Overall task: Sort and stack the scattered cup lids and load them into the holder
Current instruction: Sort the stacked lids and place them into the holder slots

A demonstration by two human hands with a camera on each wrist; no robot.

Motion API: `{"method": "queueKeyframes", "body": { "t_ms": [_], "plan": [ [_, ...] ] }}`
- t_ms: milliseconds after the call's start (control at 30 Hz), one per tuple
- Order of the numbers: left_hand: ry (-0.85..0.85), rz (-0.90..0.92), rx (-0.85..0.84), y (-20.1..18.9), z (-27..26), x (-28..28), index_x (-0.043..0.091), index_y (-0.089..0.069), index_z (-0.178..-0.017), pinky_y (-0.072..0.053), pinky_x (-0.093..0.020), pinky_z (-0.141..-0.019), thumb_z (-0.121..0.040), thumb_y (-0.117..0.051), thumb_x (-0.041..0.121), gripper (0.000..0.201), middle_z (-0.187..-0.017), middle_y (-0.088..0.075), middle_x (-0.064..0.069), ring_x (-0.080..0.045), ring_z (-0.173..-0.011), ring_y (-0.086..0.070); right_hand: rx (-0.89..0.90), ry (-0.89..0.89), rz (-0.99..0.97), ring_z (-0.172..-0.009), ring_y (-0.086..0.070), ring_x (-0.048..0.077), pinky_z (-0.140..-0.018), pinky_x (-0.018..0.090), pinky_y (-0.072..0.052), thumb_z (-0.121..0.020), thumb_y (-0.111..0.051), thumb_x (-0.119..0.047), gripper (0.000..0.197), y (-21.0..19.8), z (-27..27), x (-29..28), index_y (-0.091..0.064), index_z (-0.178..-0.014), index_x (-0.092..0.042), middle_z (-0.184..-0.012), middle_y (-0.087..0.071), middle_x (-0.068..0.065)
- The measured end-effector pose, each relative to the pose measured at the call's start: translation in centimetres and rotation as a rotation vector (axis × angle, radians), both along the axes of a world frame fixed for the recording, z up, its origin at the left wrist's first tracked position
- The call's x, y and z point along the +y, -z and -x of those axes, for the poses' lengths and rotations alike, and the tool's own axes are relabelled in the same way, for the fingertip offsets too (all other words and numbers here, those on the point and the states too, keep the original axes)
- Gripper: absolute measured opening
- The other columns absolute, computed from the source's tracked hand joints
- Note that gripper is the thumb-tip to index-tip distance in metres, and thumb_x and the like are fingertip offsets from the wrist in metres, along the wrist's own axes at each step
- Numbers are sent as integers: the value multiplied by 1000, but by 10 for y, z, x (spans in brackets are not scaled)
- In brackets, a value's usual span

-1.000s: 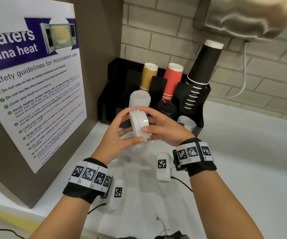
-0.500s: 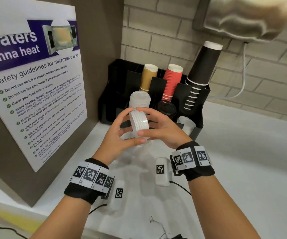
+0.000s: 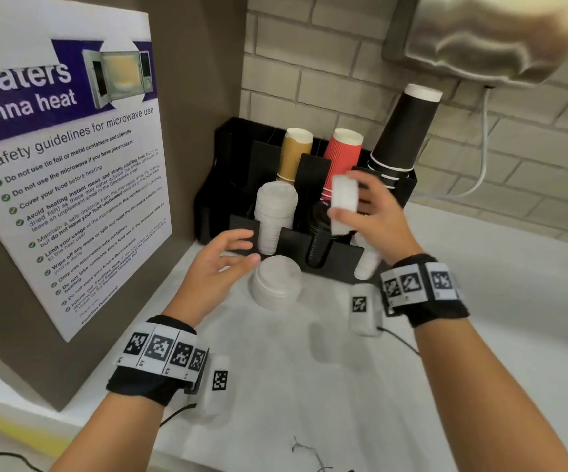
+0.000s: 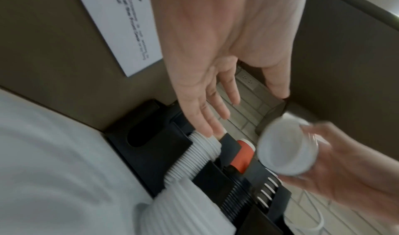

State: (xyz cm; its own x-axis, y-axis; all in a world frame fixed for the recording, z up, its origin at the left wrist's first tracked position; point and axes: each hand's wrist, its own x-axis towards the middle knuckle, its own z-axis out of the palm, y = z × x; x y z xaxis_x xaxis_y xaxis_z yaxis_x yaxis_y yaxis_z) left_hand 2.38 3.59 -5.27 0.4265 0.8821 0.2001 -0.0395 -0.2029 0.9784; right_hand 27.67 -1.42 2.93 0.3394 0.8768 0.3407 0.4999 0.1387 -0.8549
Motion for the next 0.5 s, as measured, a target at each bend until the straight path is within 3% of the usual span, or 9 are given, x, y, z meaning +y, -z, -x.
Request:
{"method": "queueKeyframes", "body": {
  "t_ms": [100, 200, 400, 500],
  "plan": [
    [-39, 11, 30, 6, 6, 5, 37, -63, -109, -50, -43, -94, -87, -69, 23, 26, -108, -65, 8, -12, -89, -63, -139, 185, 81, -110, -57, 19, -92, 34, -50, -72, -82, -26, 63, 2, -45, 5, -51, -127, -29, -123, -57, 1],
    [-43, 11, 43, 8, 8, 7, 38, -65, -104, -51, -46, -92, -89, -69, 20, 24, -103, -65, 9, -16, -90, -63, -314, 251, 263, -110, -54, 24, -88, 35, -46, -70, -81, -27, 64, 12, -75, 9, -49, -125, -32, -122, -56, 3],
    [-58, 4, 54, 10, 14, 10, 42, -66, -101, -50, -46, -94, -90, -68, 19, 26, -99, -65, 12, -21, -92, -64, -525, 208, 518, -112, -53, 32, -95, 44, -46, -71, -78, -25, 65, 26, -91, 16, -48, -128, -33, -122, -55, 11],
    [-60, -4, 64, 11, 15, 10, 37, -66, -105, -50, -45, -94, -89, -68, 18, 25, -99, -65, 11, -21, -92, -63, -603, 173, 574, -111, -52, 35, -97, 41, -44, -74, -76, -22, 67, 29, -88, 20, -46, -133, -29, -120, -52, 15]
  ]
}}
